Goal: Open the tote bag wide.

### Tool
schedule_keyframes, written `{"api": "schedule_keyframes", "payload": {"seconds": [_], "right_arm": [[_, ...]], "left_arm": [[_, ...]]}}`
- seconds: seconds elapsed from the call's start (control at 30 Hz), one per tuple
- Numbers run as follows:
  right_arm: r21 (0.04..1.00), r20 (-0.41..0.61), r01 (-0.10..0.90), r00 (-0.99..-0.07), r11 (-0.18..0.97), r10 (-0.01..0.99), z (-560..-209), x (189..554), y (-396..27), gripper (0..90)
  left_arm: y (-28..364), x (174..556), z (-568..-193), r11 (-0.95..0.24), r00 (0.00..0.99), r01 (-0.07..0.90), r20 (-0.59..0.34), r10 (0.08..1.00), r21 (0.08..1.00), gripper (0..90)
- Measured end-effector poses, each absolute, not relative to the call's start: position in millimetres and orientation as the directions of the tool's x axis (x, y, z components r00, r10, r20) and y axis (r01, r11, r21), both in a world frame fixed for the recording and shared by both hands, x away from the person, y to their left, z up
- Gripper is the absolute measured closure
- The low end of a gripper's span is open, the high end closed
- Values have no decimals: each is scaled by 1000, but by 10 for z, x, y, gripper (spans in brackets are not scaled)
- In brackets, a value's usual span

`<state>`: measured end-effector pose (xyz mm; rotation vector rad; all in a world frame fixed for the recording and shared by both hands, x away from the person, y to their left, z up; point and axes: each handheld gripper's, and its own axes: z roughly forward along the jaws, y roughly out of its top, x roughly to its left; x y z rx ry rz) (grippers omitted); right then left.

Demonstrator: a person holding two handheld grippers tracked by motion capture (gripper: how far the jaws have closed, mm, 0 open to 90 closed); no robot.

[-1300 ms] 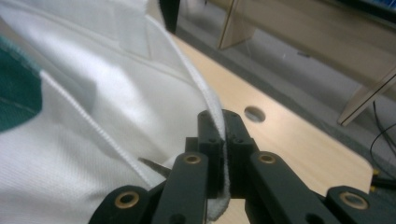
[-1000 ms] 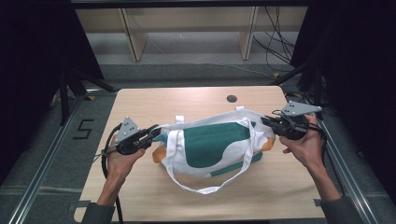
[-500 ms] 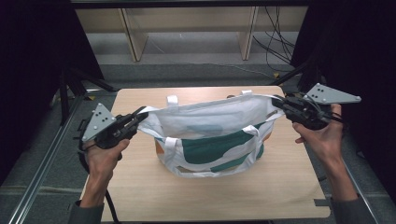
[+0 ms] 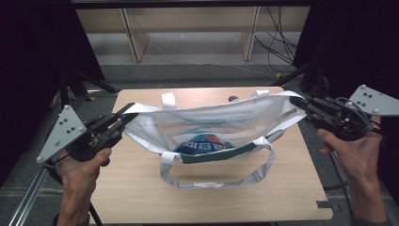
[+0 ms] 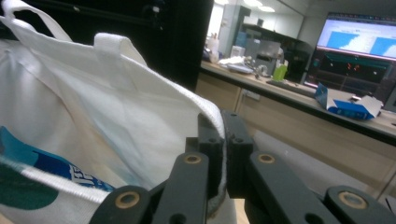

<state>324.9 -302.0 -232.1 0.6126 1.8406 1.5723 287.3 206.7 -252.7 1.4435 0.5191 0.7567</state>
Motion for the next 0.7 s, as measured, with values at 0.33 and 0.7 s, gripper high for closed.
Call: {"api": "schedule_keyframes", "payload": {"seconds": [0.33,0.7], "right_arm": [[980,-153,-15,-701,200,697,-2332,3274,-3067,885],[953,-122,133,-653,272,748,-2712,4035,-2967,885]], "left_arm": [[2035,3079,-2671,-21,687,-42,44,725,999,865],[1987,3836,-3155,-40,626,49,0,780,998,862]]}}
